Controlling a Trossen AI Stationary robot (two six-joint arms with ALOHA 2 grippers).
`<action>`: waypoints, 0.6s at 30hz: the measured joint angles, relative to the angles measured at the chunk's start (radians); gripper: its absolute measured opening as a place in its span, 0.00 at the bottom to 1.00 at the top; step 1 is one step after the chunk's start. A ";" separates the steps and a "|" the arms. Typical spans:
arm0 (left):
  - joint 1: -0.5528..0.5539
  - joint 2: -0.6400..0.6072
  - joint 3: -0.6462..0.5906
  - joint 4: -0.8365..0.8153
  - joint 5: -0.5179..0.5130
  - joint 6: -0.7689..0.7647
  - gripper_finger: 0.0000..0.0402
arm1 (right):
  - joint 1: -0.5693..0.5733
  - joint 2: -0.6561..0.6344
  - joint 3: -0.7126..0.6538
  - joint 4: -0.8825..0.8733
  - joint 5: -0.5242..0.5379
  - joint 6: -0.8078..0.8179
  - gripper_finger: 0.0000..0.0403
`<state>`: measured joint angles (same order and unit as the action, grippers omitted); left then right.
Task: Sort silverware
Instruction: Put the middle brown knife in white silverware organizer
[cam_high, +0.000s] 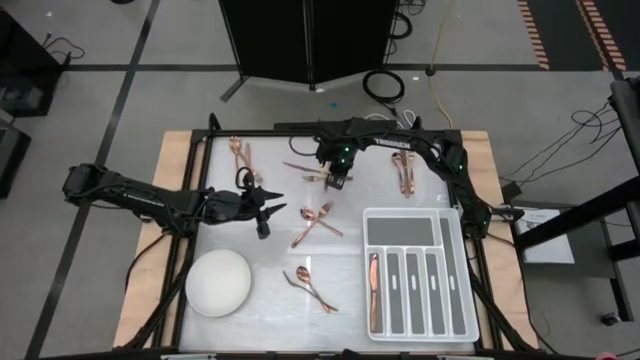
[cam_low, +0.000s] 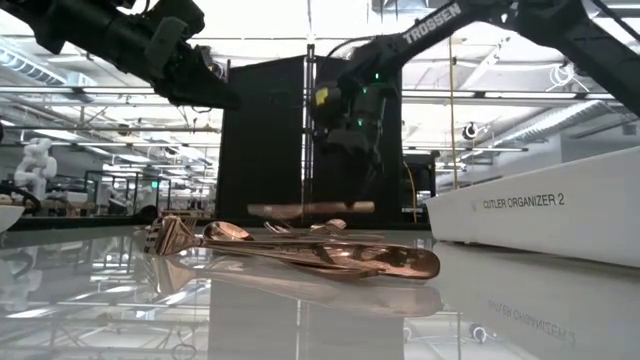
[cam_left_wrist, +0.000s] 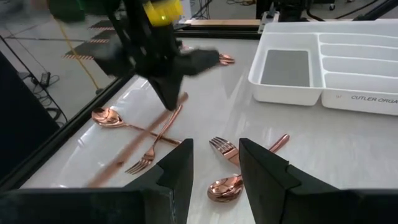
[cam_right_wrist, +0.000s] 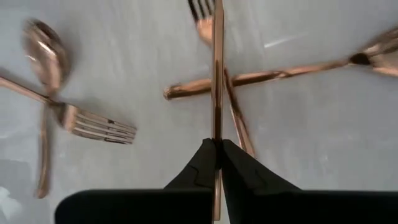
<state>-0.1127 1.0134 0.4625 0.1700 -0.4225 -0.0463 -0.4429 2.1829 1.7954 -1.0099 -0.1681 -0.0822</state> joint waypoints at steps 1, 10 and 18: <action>0.000 0.000 0.000 0.000 0.000 0.000 0.32 | 0.002 0.004 -0.020 0.016 -0.001 0.001 0.00; 0.000 0.000 0.000 0.000 0.000 0.000 0.32 | -0.011 -0.006 -0.173 0.092 -0.004 0.028 0.00; 0.000 0.000 0.000 0.002 0.000 0.000 0.32 | -0.012 -0.016 -0.186 0.114 0.003 0.044 0.04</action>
<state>-0.1127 1.0137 0.4625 0.1718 -0.4226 -0.0463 -0.4552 2.1665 1.6092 -0.8958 -0.1654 -0.0383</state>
